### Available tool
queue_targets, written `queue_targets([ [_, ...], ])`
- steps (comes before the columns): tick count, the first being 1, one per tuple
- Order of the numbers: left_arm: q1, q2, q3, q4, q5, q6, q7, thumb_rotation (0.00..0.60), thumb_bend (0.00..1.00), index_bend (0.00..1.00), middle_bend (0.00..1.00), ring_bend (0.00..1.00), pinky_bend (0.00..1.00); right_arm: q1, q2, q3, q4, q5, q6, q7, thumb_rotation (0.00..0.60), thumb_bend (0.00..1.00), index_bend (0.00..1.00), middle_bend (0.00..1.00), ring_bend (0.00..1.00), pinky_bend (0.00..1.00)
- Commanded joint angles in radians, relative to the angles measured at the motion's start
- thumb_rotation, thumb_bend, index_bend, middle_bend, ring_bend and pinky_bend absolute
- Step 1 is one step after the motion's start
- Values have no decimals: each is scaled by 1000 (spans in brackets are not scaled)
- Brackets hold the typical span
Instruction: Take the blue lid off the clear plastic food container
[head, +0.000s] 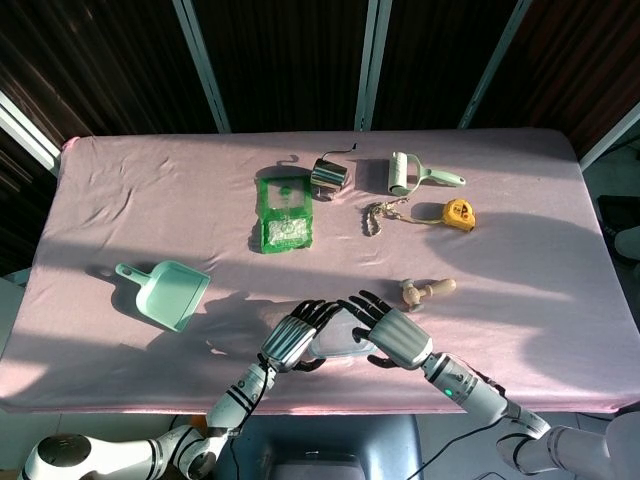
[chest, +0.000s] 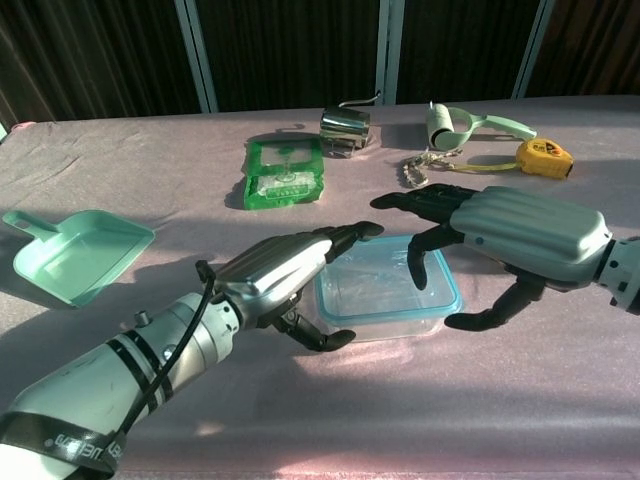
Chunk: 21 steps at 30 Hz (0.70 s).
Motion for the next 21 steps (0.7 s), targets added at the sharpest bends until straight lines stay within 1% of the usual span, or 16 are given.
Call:
queue_targets([
  [1,1,1,0,-3,-1,-1,2,600,285,0,406,356,272,3,-2,-3,-1,3,2,-7,600,355,618,12,0,0],
  [7,3,3,5,-7,0,-1,4,600,286,0,414,356,274,6,1,-7,-7,17,1,-18,600,370,621,12,0,0],
  [21,3,9,10,-8,9,-1,3,600,287,0,419,360,277,13,13,-17,-17,48,-3,-43,600,370,622,12,0,0],
])
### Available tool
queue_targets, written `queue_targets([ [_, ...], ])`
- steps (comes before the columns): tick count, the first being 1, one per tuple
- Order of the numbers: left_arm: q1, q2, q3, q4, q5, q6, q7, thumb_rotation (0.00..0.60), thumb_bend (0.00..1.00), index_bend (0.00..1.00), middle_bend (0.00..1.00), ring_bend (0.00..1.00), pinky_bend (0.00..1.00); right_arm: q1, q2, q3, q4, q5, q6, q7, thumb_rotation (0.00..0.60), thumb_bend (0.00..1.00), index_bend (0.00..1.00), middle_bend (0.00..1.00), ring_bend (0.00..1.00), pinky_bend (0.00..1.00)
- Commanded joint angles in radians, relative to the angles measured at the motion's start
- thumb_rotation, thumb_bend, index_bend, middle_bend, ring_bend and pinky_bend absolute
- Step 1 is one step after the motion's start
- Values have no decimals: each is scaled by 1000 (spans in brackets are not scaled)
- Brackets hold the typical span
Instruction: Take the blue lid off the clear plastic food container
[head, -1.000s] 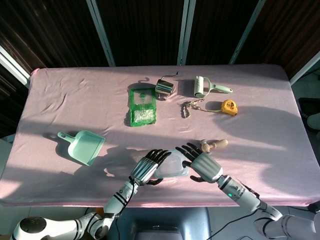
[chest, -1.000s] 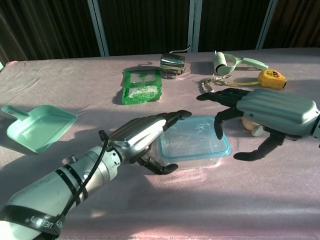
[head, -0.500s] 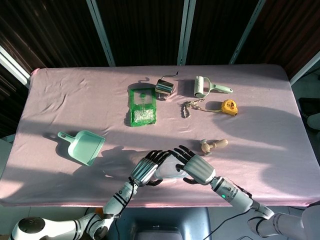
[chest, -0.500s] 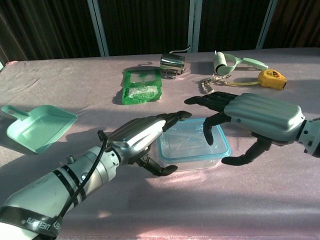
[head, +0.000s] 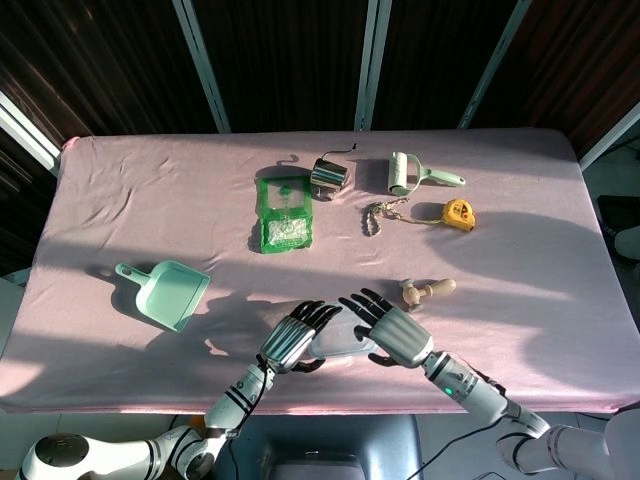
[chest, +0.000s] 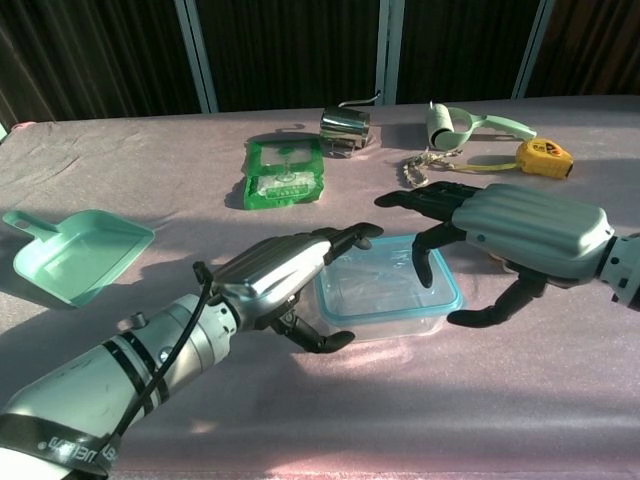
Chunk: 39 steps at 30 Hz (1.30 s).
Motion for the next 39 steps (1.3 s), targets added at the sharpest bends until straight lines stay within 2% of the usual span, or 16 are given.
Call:
queue_targets([
  [1,0,0,1,1,1,1,0,600,287,0,420,362,278,0,2,-2,-2,3,1,-4,600,370,622,13,0,0],
  [20,-3,-2,4,24,6,-8,-10,600,285,0,435,378,294,3,30,-14,-22,14,17,-14,600,371,611,18,0,0],
  [39,-2,-13,16,42,22,-4,-18,600,289,0,446,387,301,12,21,-6,-23,34,12,-12,600,372,626,22,0,0],
])
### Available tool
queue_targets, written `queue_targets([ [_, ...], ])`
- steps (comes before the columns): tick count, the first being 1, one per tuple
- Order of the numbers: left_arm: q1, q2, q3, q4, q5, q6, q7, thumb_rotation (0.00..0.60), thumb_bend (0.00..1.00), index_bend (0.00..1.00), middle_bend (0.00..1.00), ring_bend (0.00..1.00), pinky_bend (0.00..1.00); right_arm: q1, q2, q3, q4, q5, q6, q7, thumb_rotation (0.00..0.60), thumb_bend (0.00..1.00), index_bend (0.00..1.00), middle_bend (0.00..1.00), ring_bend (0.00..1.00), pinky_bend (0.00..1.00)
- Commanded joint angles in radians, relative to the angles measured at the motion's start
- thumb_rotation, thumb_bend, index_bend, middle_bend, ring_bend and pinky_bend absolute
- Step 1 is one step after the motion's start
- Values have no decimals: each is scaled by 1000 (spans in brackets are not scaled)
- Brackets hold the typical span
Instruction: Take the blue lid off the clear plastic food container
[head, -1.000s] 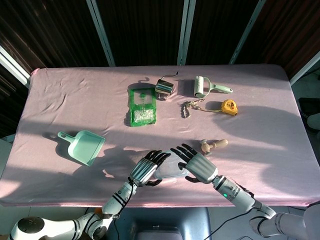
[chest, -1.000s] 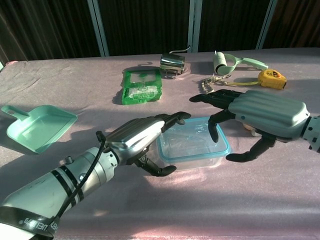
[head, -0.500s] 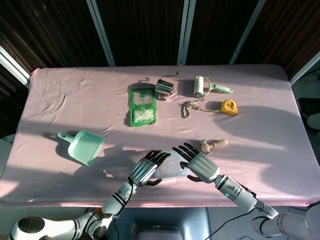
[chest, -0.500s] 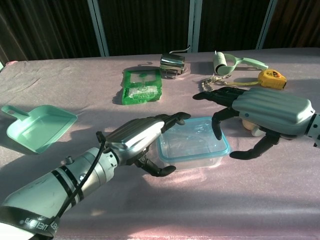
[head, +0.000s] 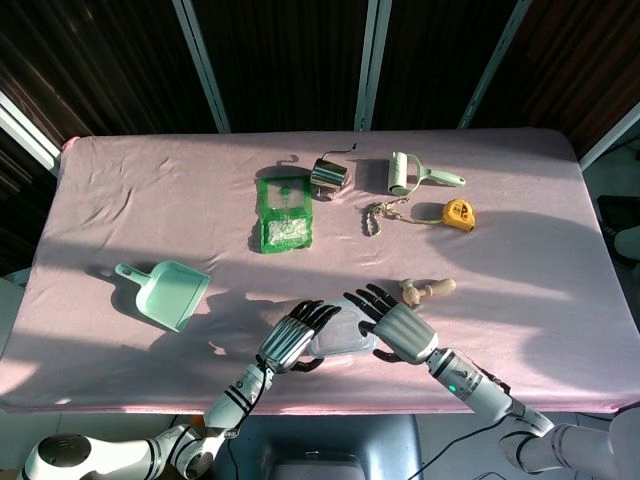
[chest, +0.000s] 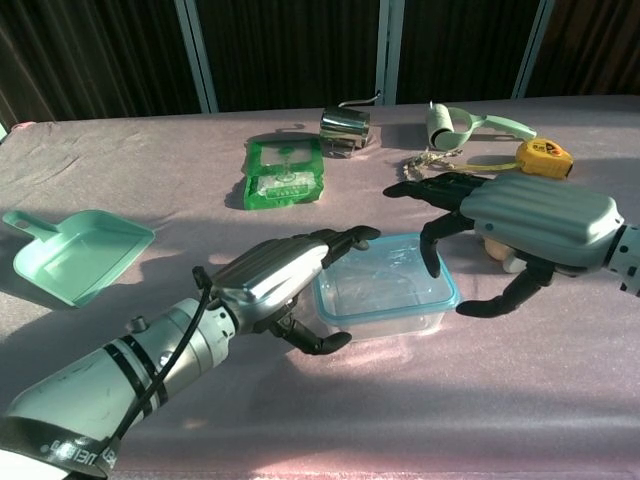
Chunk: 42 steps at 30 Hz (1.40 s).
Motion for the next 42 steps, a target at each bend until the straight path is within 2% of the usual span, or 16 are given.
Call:
queue_targets([
  [1,0,-3,4,4,5,2,2,600,288,0,447,387,301,2,-1,2,-3,2,-2,0,600,374,628,24,0,0],
  [12,2,-8,14,14,25,13,2,600,287,0,448,387,302,8,0,15,-22,12,1,-16,600,381,629,27,0,0],
  [19,4,-5,14,12,26,14,2,600,287,0,448,388,302,8,-20,5,6,11,-5,-16,600,386,629,34,0,0],
  [31,4,-6,19,17,33,12,-1,600,288,0,450,388,305,4,-36,22,26,7,44,4,600,438,630,50,0,0],
  [42,4,-11,24,30,38,8,-2,600,289,0,452,389,309,2,-35,28,25,4,69,12,600,440,632,50,0,0],
])
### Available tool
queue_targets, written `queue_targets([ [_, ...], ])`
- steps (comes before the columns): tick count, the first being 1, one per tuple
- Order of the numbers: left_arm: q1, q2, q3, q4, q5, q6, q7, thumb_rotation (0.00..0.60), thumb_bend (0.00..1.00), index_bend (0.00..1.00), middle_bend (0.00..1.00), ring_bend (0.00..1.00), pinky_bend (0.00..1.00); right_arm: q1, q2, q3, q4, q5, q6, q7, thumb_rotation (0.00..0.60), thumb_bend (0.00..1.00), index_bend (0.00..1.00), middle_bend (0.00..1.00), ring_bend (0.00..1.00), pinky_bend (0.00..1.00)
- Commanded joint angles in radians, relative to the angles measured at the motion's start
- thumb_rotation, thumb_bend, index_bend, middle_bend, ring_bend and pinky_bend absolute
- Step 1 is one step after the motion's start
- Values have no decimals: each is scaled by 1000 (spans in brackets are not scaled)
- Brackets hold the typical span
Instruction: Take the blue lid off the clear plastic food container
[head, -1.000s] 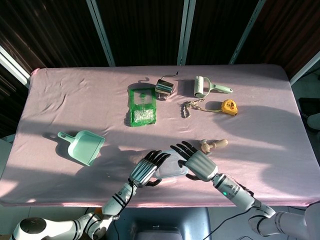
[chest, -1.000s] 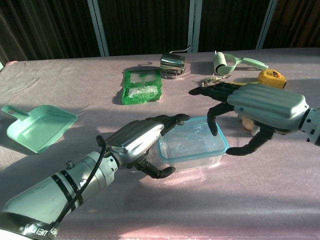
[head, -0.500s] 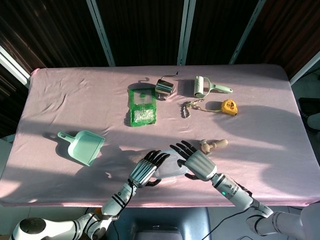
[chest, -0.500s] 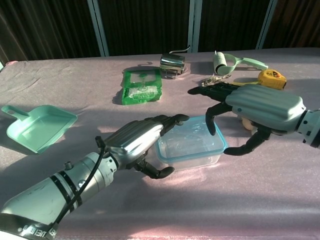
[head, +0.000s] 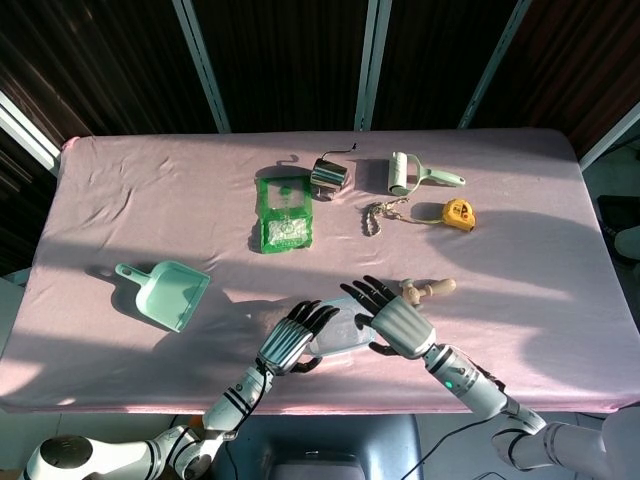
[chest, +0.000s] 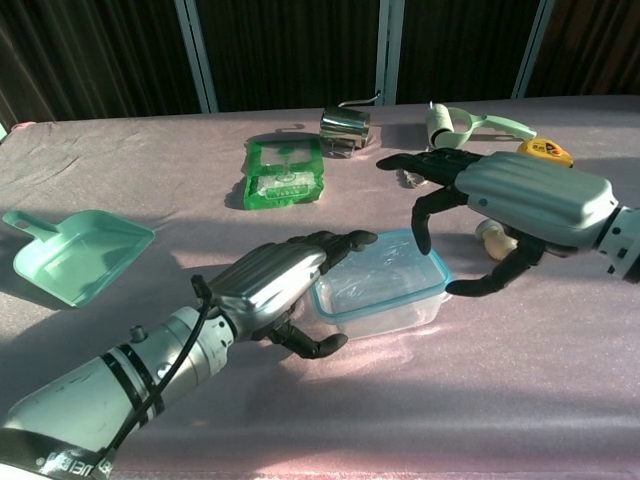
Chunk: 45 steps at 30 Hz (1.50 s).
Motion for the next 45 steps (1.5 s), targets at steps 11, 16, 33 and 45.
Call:
queue_targets([
  [11,2,5,1,0,17,20,-2,600,288,0,453,390,310,0,-10,-6,20,-13,14,8,600,440,631,55,0,0],
  [16,8,15,5,-10,23,29,-7,600,287,0,453,390,311,-3,-37,-4,75,-28,56,54,600,441,618,57,0,0],
  [33,13,23,13,-10,34,34,-22,600,290,0,455,393,312,1,-120,-3,213,-53,128,118,600,441,625,66,0,0],
  [45,17,29,9,-12,46,57,-28,600,289,0,430,336,213,6,-124,-17,203,-60,122,97,600,575,754,111,0,0],
])
